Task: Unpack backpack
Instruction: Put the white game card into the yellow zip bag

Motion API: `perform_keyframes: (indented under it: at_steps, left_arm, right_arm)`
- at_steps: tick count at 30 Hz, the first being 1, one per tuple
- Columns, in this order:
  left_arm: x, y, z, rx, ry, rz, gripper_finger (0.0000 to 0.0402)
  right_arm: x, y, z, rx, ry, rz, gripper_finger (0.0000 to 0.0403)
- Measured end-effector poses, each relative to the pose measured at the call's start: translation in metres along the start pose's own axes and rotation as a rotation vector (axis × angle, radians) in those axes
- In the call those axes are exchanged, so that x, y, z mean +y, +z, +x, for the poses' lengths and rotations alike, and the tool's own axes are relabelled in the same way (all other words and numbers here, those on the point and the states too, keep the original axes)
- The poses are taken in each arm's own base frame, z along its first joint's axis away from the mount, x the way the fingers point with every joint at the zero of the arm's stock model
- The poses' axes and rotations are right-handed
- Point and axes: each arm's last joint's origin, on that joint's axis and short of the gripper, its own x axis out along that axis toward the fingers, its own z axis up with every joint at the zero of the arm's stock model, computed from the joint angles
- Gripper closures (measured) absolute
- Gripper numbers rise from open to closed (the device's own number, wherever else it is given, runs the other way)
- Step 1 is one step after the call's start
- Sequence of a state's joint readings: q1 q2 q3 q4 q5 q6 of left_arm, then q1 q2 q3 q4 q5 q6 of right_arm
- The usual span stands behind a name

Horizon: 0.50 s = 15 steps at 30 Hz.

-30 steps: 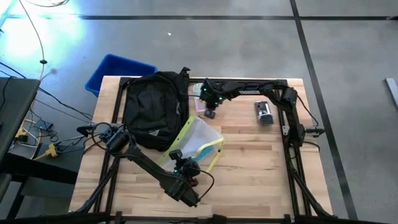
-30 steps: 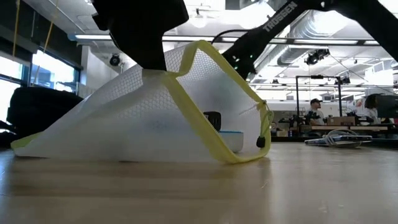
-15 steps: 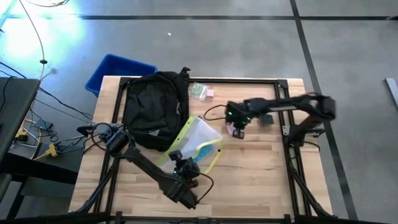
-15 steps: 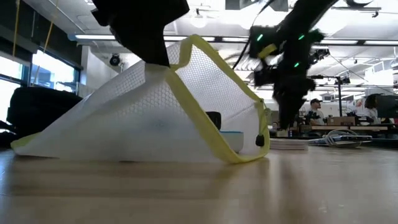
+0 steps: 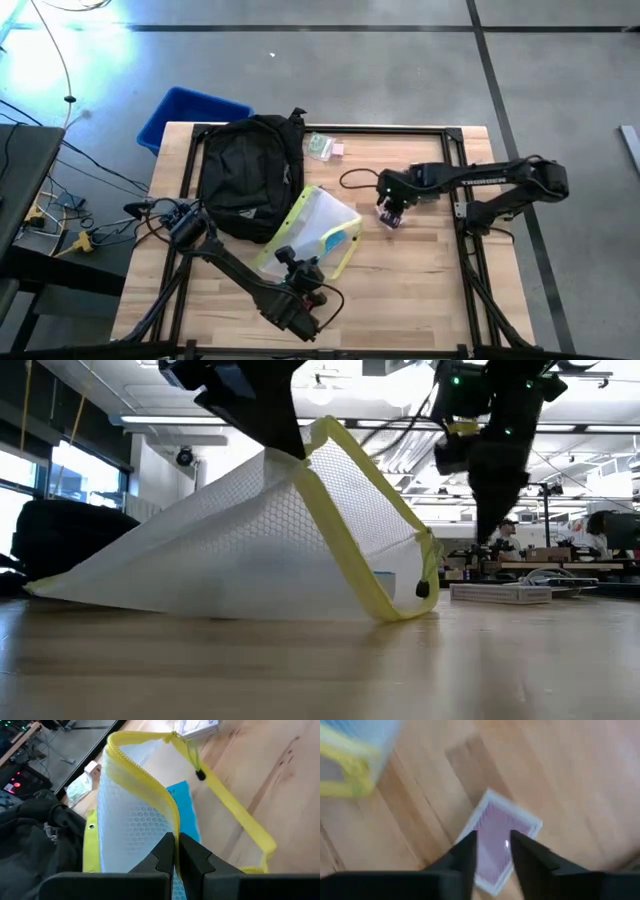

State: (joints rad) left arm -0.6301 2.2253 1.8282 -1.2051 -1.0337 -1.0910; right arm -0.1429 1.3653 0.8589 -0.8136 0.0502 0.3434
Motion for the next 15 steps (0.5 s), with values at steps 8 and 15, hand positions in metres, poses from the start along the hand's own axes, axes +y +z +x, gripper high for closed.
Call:
perform_keyframes:
  at_steps: [8,15]
  left_arm:
    - [-0.01,-0.006,-0.011,-0.046,-0.037,-0.031,0.0402]
    - [-0.011,-0.008,-0.015,-0.061,-0.04,-0.037,0.0402]
  right_arm:
    - [0.006,0.0,0.024,0.116,-0.032,0.096,0.0097]
    - [0.003,0.003,0.048,0.187,-0.096,0.1,0.001]
